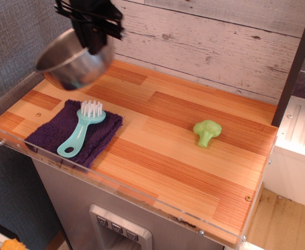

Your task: Place the silver bowl to the right of the purple towel.

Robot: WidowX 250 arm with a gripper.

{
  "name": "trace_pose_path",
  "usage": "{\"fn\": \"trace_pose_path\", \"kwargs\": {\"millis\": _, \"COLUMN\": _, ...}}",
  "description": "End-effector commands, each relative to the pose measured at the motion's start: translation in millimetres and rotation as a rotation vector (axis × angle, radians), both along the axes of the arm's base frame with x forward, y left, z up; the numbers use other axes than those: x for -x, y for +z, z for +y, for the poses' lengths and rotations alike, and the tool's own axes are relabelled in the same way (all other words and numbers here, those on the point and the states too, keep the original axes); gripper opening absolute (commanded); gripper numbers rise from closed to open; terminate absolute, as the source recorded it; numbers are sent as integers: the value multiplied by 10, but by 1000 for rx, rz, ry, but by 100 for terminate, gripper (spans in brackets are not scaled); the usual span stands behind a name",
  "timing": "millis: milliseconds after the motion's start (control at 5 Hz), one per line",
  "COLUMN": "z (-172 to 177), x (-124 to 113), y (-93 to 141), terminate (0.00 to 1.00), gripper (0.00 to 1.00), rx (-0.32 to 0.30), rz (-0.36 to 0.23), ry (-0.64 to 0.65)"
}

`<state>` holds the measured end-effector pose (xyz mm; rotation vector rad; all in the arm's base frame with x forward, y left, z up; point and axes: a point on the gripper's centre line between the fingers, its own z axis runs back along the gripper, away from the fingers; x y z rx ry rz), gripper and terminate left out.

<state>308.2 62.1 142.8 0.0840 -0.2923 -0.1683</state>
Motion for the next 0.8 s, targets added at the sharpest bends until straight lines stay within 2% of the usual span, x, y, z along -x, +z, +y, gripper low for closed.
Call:
{"fn": "trace_pose_path", "kwargs": {"millis": 0, "z": -912, "x": 300, "y": 53, "terminate": 0, "gripper": 0, "rx": 93, "rz": -18, "ry": -201}}
{"fn": "trace_pose_path", "kwargs": {"millis": 200, "z": -1402, "x": 413, "y": -109, "terminate": 0, "gripper": 0, "rx": 87, "rz": 46, "ry": -253}}
{"fn": "trace_pose_path", "kwargs": {"millis": 400, "z": -1521, "x": 495, "y": -251, "terminate": 0, "gripper": 0, "rx": 88, "rz": 95, "ry": -243}}
{"fn": "trace_pose_path", "kwargs": {"millis": 600, "z": -1505, "x": 578, "y": -440, "terminate": 0, "gripper": 0, "rx": 79, "rz": 177, "ry": -219}}
